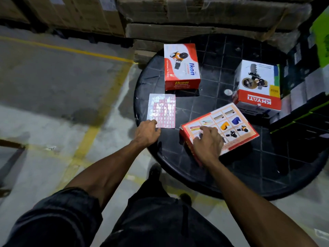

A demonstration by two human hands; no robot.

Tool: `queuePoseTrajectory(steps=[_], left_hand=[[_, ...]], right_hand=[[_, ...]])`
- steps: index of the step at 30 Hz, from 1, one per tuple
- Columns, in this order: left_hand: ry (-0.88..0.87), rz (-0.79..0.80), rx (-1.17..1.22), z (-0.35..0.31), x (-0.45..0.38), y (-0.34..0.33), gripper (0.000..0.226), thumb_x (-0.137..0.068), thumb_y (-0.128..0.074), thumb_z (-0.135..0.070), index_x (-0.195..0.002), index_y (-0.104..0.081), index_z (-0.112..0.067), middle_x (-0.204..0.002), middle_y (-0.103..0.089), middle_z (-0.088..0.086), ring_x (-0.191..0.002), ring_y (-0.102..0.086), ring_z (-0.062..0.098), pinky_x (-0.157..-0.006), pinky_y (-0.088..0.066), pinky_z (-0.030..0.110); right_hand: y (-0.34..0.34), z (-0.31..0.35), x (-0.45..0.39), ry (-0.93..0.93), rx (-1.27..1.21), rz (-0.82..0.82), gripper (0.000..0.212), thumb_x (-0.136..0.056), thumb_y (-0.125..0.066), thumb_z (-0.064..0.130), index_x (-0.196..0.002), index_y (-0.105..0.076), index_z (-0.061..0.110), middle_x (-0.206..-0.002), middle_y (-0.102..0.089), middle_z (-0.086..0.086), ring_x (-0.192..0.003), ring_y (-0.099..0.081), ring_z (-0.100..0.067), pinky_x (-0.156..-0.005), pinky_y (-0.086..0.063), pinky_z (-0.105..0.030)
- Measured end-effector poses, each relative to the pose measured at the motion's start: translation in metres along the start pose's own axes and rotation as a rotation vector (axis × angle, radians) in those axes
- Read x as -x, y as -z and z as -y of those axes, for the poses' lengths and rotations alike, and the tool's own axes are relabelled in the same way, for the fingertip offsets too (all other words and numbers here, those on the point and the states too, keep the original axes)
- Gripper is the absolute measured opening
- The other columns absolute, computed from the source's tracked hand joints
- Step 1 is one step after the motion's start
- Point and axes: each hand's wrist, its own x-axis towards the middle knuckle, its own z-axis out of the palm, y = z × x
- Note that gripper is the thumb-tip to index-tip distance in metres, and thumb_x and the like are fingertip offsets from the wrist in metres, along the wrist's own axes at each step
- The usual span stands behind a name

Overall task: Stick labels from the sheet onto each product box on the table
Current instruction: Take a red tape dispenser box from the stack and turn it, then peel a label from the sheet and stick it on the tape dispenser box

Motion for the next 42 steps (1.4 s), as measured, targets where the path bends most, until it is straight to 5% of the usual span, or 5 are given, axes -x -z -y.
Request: queuePoseTrajectory(steps=[6,15,23,31,42], left_hand=[[-0.121,0.045,-0.063,0.028,-0.063,0.007,0.042,-0.094,-0.046,-0.031,-0.131,-0.051,-0.010,-0.131,-0.055,0.012,-0.118,-0.049,0.030,-0.095,-0.045,0.043],[-0.361,0.148,-0.272,0.059,-0.131,0.017,0.063,-0.093,-0.049,-0.046,-0.146,-0.033,-0.016,-0.156,-0.027,0.005,-0.144,-0.017,0.027,-0.115,-0.018,0.046],[-0.448,0.164,-0.301,0.082,-0.128,0.006,0.072,-0.091,-0.051,-0.056,-0.148,-0.028,-0.019,-0.158,-0.024,0.001,-0.147,-0.014,0.025,-0.118,-0.010,0.046],[-0.473,0.162,-0.330,0.083,-0.132,0.010,0.076,-0.090,-0.051,-0.059,-0.149,-0.029,-0.016,-0.157,-0.025,0.001,-0.147,-0.013,0.023,-0.119,-0.007,0.046],[-0.483,0.167,-0.323,0.082,-0.133,0.012,0.075,-0.091,-0.051,-0.057,-0.149,-0.028,-0.015,-0.157,-0.025,0.002,-0.147,-0.012,0.023,-0.119,-0.006,0.048]], right_hand=[[-0.026,0.064,-0.052,0.133,0.053,0.085,0.043,-0.093,-0.050,0.020,-0.135,-0.051,0.013,-0.135,-0.052,-0.012,-0.122,-0.045,-0.029,-0.104,-0.034,-0.042],[-0.073,0.127,-0.126,0.046,0.068,0.189,0.043,-0.095,-0.055,0.024,-0.138,-0.051,0.016,-0.134,-0.054,-0.009,-0.122,-0.050,-0.028,-0.097,-0.046,-0.045],[-0.094,0.138,-0.140,0.159,0.165,0.251,0.040,-0.097,-0.056,0.023,-0.136,-0.053,0.015,-0.134,-0.049,-0.011,-0.123,-0.046,-0.029,-0.096,-0.045,-0.043],[-0.110,0.139,-0.142,0.349,0.376,0.222,0.020,-0.097,-0.055,0.023,-0.114,-0.060,0.014,-0.110,-0.051,-0.010,-0.093,-0.052,-0.027,-0.067,-0.049,-0.036],[-0.112,0.141,-0.158,0.356,0.325,0.211,0.017,-0.096,-0.056,0.018,-0.107,-0.066,0.012,-0.110,-0.053,-0.009,-0.096,-0.053,-0.028,-0.073,-0.050,-0.041]])
